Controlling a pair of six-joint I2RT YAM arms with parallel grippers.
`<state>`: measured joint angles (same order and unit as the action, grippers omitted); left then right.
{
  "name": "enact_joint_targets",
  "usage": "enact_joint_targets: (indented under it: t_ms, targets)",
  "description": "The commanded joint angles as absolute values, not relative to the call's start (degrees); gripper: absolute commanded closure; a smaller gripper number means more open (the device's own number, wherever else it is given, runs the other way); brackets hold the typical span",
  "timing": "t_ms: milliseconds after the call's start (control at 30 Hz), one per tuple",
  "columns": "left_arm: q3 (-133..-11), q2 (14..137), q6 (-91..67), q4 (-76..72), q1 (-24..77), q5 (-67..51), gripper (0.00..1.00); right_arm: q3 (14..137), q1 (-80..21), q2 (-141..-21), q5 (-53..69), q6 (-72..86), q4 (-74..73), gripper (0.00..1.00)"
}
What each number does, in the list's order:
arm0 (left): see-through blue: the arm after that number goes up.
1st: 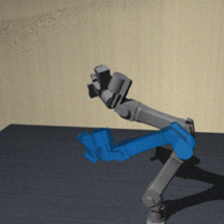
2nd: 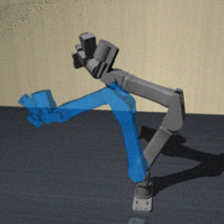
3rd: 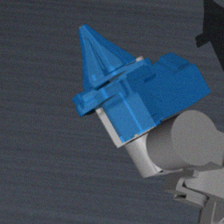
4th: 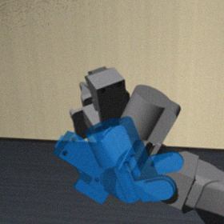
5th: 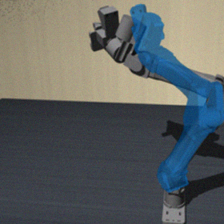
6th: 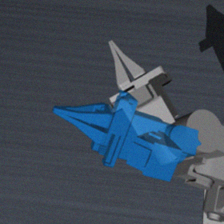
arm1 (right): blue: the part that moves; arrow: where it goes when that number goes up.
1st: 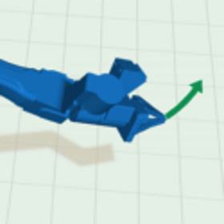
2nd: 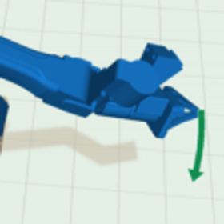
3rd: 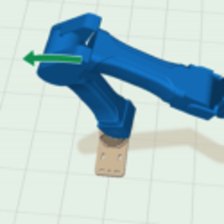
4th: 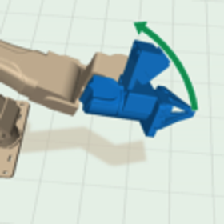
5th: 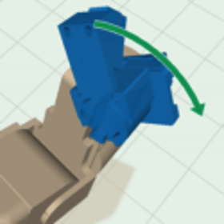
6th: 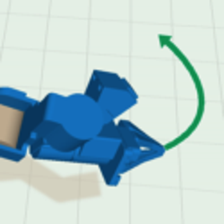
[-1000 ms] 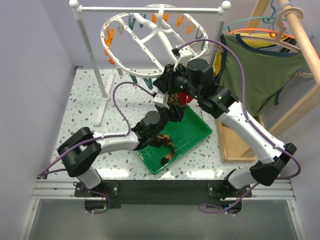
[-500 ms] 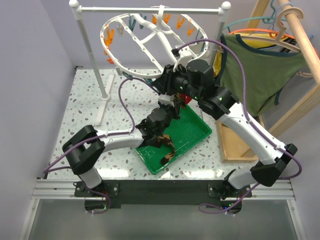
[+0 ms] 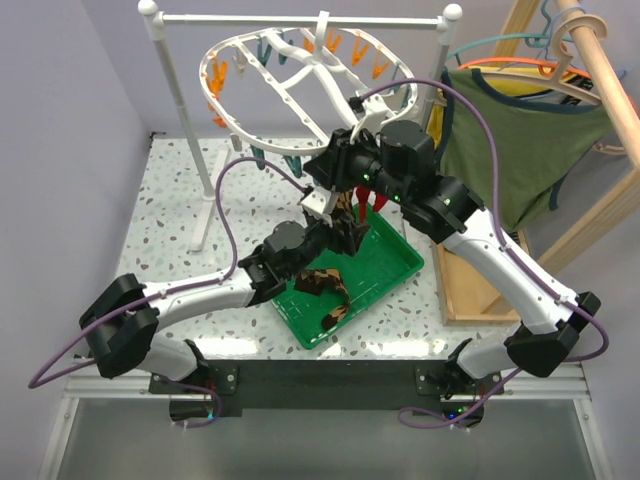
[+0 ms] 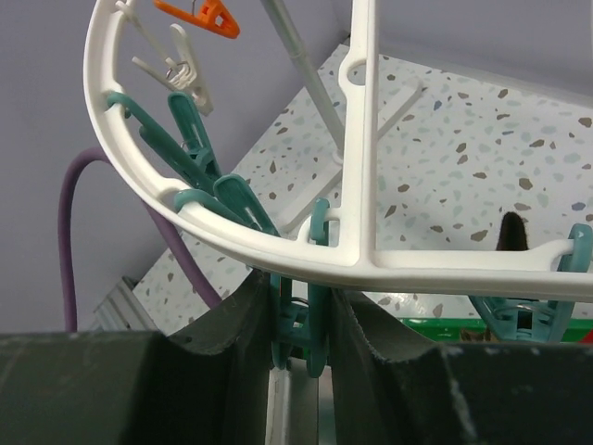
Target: Remove the socks clipped to the hanger
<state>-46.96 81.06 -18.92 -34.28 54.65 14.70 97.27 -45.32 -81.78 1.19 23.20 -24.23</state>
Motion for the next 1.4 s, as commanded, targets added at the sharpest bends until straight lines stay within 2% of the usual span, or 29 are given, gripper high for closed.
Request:
enact_joint_targets:
  t_ms: [0, 67, 233, 367, 500, 633, 767, 833, 867, 933, 967, 1000, 1100, 1200, 1233, 1367]
  targets:
    - [-46.59, 78.84, -15.12, -33.14, 52.74, 8.26, 0.15, 98.88, -45.88, -80.07, 4.39, 23.29, -26.98, 0.94]
    - [-45.27, 78.66, -15.12, -33.92, 52.12, 8.17, 0.00, 98.96, -45.88, -79.98, 4.48, 23.20, -27.68, 0.94]
    - [-49.12, 83.75, -16.79, -32.26, 51.94, 11.95, 0.00, 98.17, -45.97, -79.45, 4.13, 24.34, -26.81, 0.94]
    - [-53.96, 87.27, -18.54, -30.94, 51.94, 12.31, 0.07, 99.14, -45.97, -79.89, 3.87, 24.87, -27.07, 0.94]
    - [-56.24, 89.90, -21.00, -30.33, 52.03, 11.69, 0.10, 100.11, -46.23, -80.33, 3.25, 24.79, -27.86, 0.94]
    - [-59.93, 92.11, -21.80, -27.34, 52.03, 15.98, 0.16, 99.93, -46.41, -80.33, 2.99, 25.14, -27.51, 0.94]
    - [-61.78, 92.99, -21.89, -24.79, 52.12, 18.63, 0.51, 100.55, -46.67, -80.60, 2.81, 25.23, -27.86, 0.94]
    - [-62.57, 93.43, -21.71, -23.56, 52.12, 20.12, 0.60, 100.63, -46.76, -80.68, 2.46, 25.23, -27.86, 0.94]
    - [-62.93, 93.60, -21.71, -22.95, 52.12, 20.56, 0.71, 100.55, -46.93, -80.77, 2.37, 25.31, -27.77, 0.94]
    - [-63.46, 93.78, -21.18, -21.89, 52.12, 20.74, 0.81, 100.20, -46.85, -80.86, 2.37, 25.31, -27.77, 0.94]
    - [-63.37, 93.69, -21.09, -21.88, 52.12, 20.57, 0.93, 100.20, -47.02, -80.86, 2.37, 25.23, -27.77, 0.94]
    - [-63.28, 93.26, -20.75, -21.54, 52.12, 20.31, 0.98, 100.11, -46.93, -81.03, 2.29, 25.22, -27.77, 0.93]
    - [-62.41, 91.50, -20.31, -20.31, 52.29, 19.08, 1.00, 100.11, -46.93, -81.12, 2.20, 25.22, -28.12, 0.92]
    - [-60.21, 88.08, -20.74, -18.29, 52.73, 16.62, 1.00, 98.88, -46.93, -80.51, 1.76, 25.22, -28.39, 0.83]
    - [-58.29, 86.94, -21.00, -18.19, 52.82, 14.18, 1.00, 98.35, -47.02, -79.99, 1.50, 25.22, -28.48, 0.73]
    - [-52.92, 79.74, -23.20, -17.05, 53.00, 8.10, 1.00, 97.56, -47.02, -79.10, 0.97, 25.22, -30.41, 0.51]
